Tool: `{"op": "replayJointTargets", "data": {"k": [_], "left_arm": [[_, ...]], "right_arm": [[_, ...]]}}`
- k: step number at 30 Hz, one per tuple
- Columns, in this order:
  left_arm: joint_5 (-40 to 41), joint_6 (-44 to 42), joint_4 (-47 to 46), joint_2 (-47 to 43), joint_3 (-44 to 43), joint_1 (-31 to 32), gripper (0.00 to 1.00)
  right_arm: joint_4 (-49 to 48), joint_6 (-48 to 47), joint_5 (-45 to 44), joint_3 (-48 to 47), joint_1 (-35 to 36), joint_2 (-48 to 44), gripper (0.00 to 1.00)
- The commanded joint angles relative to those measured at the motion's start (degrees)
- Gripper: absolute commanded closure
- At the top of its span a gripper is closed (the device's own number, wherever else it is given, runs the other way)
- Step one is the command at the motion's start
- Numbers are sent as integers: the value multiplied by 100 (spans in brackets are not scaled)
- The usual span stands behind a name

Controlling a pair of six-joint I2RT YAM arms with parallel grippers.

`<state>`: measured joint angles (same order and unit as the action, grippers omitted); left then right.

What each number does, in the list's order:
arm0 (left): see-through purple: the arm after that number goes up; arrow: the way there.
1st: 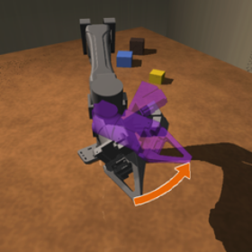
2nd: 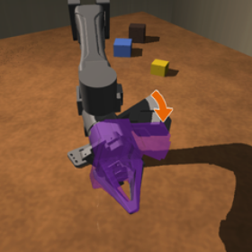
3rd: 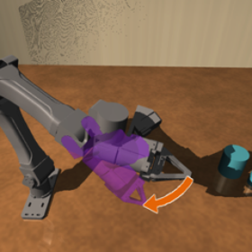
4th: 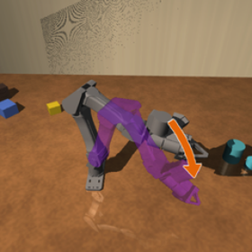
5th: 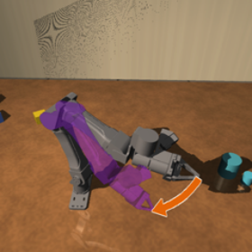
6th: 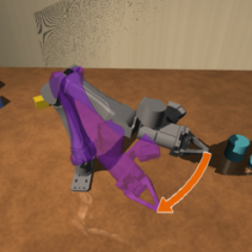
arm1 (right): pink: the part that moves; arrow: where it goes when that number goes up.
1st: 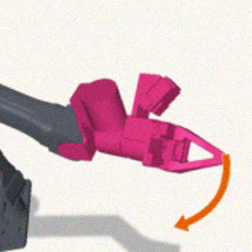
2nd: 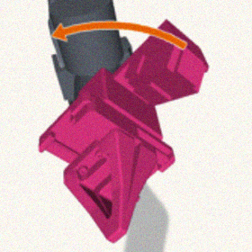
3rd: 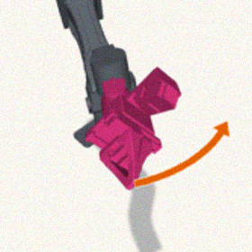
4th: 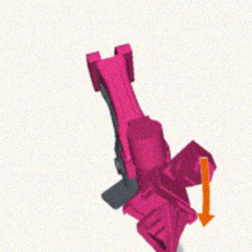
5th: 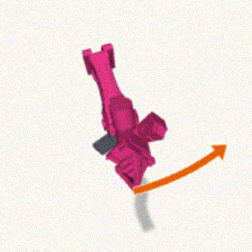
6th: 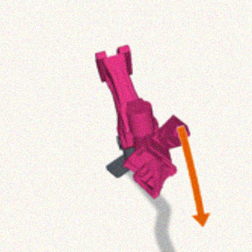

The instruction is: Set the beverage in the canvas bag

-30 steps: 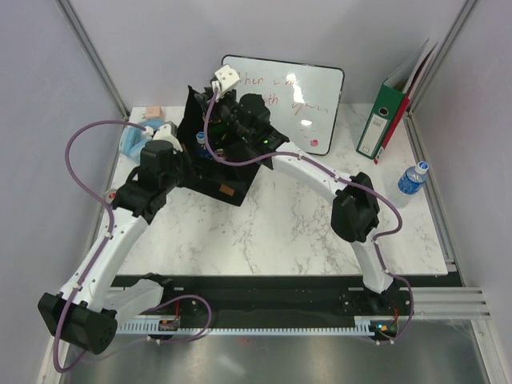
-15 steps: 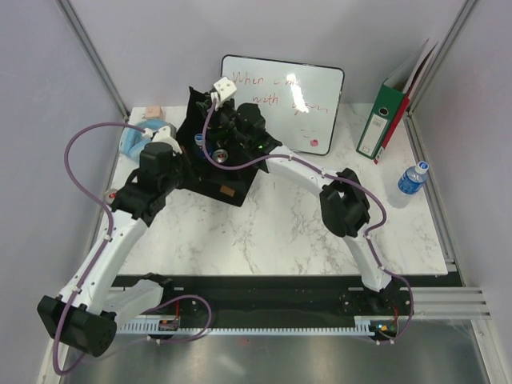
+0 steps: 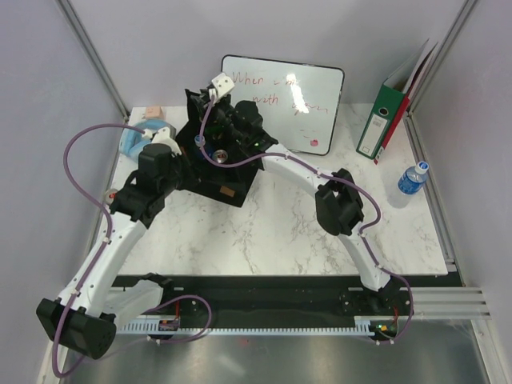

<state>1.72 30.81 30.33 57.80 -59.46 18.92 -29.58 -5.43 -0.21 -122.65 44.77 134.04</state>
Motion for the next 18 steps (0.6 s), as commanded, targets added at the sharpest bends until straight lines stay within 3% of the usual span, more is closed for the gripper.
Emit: {"op": "replayJointTargets", "data": {"k": [1,18], "left_arm": [[-233,-57,17,-208,66,-2,98],[-189,-110,17,-252,66,7,98]], "right_arm": [[-987,147,153,-129,49,-158,100],[-1471,60,56,988,93,-115,100]]}}
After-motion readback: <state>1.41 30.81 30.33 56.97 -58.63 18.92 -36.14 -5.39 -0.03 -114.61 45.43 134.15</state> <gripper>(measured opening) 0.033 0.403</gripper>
